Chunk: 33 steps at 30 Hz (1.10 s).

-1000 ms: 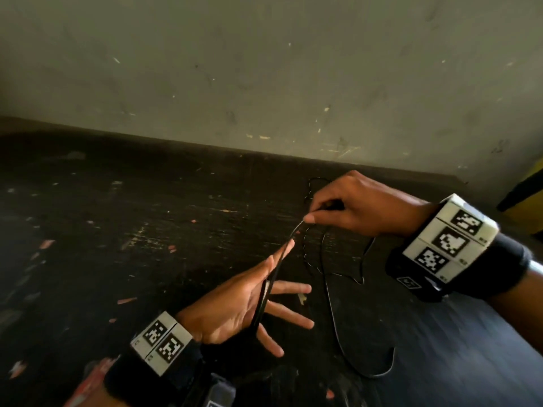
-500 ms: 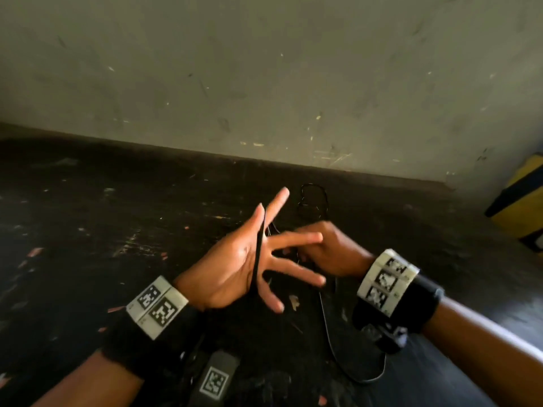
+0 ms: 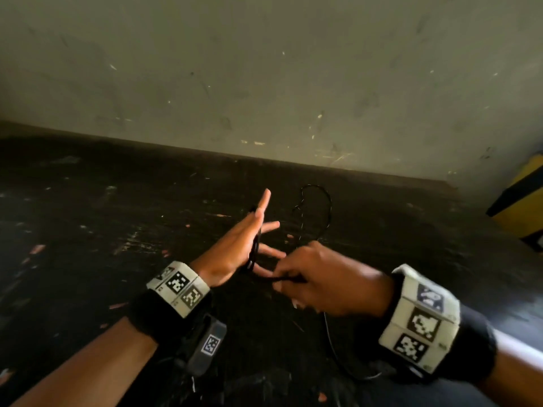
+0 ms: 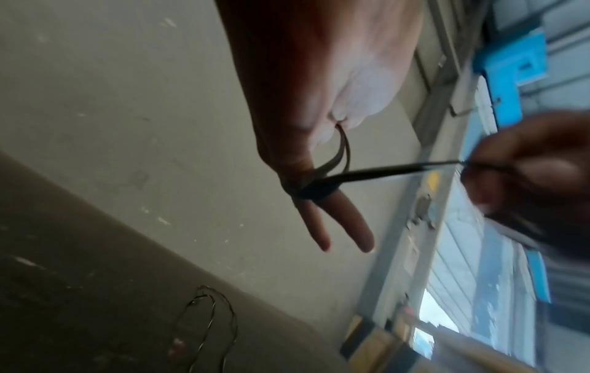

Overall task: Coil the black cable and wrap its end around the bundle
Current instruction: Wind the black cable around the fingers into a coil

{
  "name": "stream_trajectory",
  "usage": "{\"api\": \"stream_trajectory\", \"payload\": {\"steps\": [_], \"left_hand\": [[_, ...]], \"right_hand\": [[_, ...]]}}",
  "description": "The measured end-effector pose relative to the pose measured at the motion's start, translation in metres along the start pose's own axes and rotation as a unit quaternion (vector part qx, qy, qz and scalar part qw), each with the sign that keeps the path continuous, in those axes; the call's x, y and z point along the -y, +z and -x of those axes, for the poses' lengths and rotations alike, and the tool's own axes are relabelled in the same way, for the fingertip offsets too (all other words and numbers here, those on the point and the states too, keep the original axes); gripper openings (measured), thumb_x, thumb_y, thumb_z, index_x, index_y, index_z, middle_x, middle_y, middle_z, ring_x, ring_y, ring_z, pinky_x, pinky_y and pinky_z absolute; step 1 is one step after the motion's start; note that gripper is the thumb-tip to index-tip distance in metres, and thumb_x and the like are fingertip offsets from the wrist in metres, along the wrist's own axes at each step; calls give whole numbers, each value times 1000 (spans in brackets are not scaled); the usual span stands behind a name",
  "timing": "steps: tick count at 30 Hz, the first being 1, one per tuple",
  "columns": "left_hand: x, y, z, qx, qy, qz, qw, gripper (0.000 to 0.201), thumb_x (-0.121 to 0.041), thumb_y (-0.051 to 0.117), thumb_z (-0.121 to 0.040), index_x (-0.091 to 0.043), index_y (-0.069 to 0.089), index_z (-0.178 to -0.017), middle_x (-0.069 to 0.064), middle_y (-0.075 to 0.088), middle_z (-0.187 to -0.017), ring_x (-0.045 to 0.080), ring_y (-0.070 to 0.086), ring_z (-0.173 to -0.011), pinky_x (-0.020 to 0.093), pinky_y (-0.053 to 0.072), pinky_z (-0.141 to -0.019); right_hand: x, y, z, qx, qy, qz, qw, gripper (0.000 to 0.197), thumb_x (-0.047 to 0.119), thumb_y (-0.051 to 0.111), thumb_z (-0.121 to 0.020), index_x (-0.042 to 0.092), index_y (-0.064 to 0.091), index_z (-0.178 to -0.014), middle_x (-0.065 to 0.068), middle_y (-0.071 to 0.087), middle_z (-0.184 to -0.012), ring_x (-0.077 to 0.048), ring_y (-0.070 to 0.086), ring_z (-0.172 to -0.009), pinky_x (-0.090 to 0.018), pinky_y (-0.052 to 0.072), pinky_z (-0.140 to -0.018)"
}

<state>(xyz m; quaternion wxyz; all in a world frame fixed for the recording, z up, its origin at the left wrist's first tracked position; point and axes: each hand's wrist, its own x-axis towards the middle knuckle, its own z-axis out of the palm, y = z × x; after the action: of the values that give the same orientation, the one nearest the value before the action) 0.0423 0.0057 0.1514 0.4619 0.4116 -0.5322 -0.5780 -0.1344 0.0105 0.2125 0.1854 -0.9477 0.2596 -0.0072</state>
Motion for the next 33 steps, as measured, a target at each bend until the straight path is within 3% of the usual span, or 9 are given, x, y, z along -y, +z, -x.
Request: {"api": "stream_trajectory", "payload": {"steps": [2, 5, 10, 16, 20, 24, 26, 30, 33], "left_hand": [[8, 9, 6, 37, -22, -38, 998, 52, -59, 29, -88, -64, 10, -137, 7, 42, -148, 34, 71, -93, 45, 61, -59], [13, 21, 16, 88, -55, -67, 992, 55, -59, 27, -88, -60, 11, -140, 8, 51, -139, 35, 72, -83, 37, 59, -47], [8, 25, 31, 160, -85, -13, 983, 50, -62, 26, -87, -65, 13, -136, 8, 61, -130, 34, 70, -75, 30, 55, -40], [-7, 22, 39, 286, -90, 109, 948, 47, -63, 32, -86, -69, 21, -132, 16, 52, -139, 31, 71, -87, 36, 60, -48], [-14, 23, 44, 286, -63, 160, 943, 46, -56, 19, -92, -62, 21, -137, 19, 52, -139, 29, 72, -82, 33, 59, -45], [-22, 26, 41, 282, -48, 187, 940, 47, -58, 19, -90, -63, 23, -136, 17, 51, -140, 30, 71, -84, 33, 59, -45], [-25, 27, 36, 263, -20, 224, 938, 48, -58, 22, -90, -60, 24, -138, 18, 50, -142, 32, 71, -87, 35, 59, -45], [-34, 18, 14, 153, 53, 286, 944, 49, -56, 27, -89, -57, 27, -139, 16, 46, -145, 37, 70, -95, 39, 61, -50], [-41, 5, 1, 52, 86, 237, 966, 49, -56, 25, -91, -58, 20, -140, 13, 42, -148, 38, 68, -101, 39, 62, -55]], "right_hand": [[4, -23, 2, -5, -17, 133, 991, 14, 27, 55, -90, 20, 67, -94, 7, 61, -78, -6, 55, -66, -28, 51, -64], [4, -59, 0, -23, -36, 224, 974, 13, 33, 61, -86, 21, 66, -89, 14, 46, -66, -4, 47, -64, -20, 40, -59], [-16, -108, -10, 8, -56, 117, 991, 16, 28, 72, -78, 12, 72, -78, 10, 63, -66, 1, 56, -61, -6, 40, -58], [-53, -108, -20, -79, -51, -6, 996, 30, 41, 67, -75, 11, 73, -77, 2, 65, -61, -7, 52, -52, -19, 38, -51], [-74, -75, -27, -123, -42, -32, 991, 36, 43, 58, -81, 10, 72, -81, -3, 63, -61, -4, 47, -49, -15, 37, -48], [-80, -30, -30, -169, -42, -74, 982, 24, 17, 55, -92, 25, 65, -72, 12, 55, -54, 2, 51, -48, -10, 37, -49], [-78, -5, -30, -164, -30, -111, 980, 23, 10, 52, -93, 14, 67, -77, 7, 64, -64, -2, 60, -56, -13, 42, -50], [-64, 39, -32, -134, 3, -200, 971, 16, 12, 47, -96, 5, 62, -93, -3, 59, -67, -6, 58, -49, -21, 48, -45], [-48, 51, -29, -63, 11, -200, 978, 26, 23, 44, -98, 12, 56, -118, -3, 61, -71, -10, 61, -57, -23, 54, -57]]}}
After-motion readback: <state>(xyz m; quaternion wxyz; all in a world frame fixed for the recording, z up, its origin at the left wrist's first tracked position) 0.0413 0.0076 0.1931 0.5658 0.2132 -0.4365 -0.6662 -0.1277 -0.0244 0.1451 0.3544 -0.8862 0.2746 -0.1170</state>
